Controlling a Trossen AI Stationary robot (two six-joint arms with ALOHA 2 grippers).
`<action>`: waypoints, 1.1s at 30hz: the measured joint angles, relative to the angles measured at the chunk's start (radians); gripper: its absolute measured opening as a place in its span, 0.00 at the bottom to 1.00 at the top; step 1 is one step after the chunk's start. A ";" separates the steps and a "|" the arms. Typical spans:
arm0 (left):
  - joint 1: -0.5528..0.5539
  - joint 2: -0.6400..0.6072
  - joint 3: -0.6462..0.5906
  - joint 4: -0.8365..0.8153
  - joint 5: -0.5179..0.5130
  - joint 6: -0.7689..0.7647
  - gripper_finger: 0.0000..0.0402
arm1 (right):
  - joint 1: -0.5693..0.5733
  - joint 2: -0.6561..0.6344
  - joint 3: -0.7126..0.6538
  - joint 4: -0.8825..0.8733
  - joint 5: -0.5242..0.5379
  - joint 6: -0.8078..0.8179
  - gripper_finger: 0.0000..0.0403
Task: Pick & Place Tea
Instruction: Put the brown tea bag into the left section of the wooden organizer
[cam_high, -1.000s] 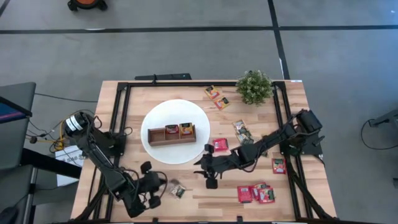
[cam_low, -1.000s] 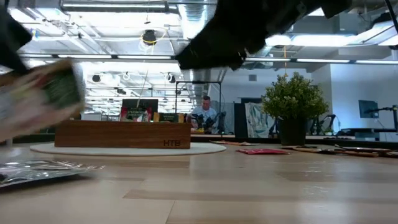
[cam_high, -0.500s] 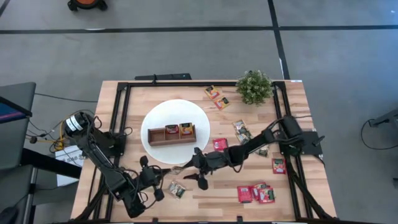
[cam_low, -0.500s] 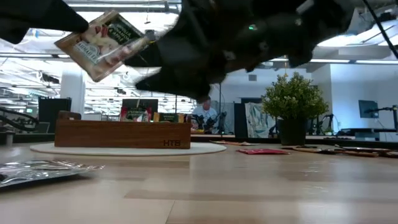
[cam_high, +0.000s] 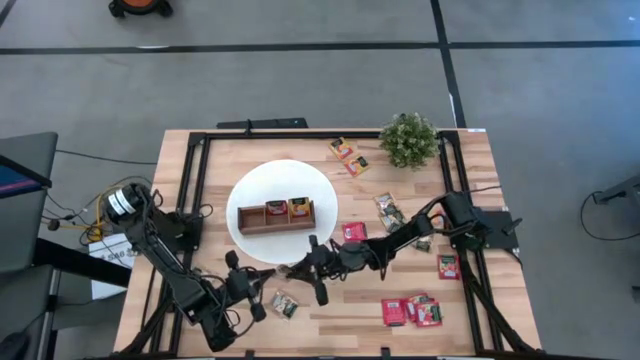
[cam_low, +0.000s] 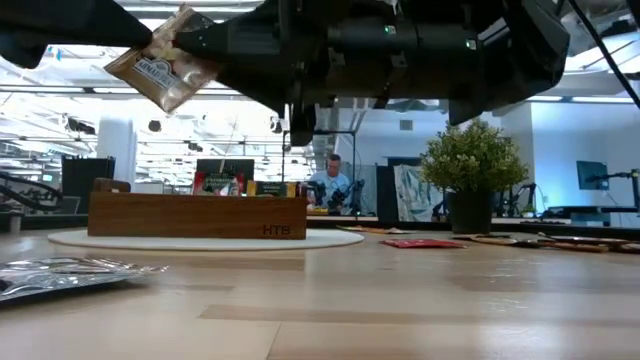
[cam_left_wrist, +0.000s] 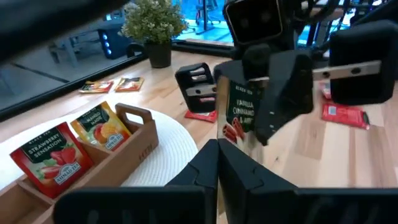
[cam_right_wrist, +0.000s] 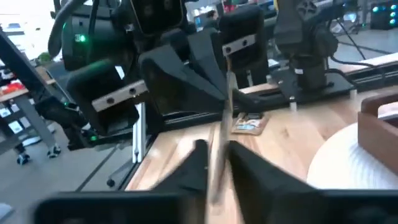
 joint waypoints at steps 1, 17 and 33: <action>0.000 0.000 0.000 -0.001 0.004 0.015 0.00 | 0.000 0.000 0.000 -0.021 0.000 -0.004 0.04; 0.164 -0.149 0.000 0.000 0.413 0.374 0.39 | -0.004 -0.094 0.127 -0.687 0.073 -0.122 0.00; 0.264 -0.064 0.001 0.167 0.566 0.559 0.38 | 0.011 -0.094 0.151 -0.724 0.078 -0.158 0.00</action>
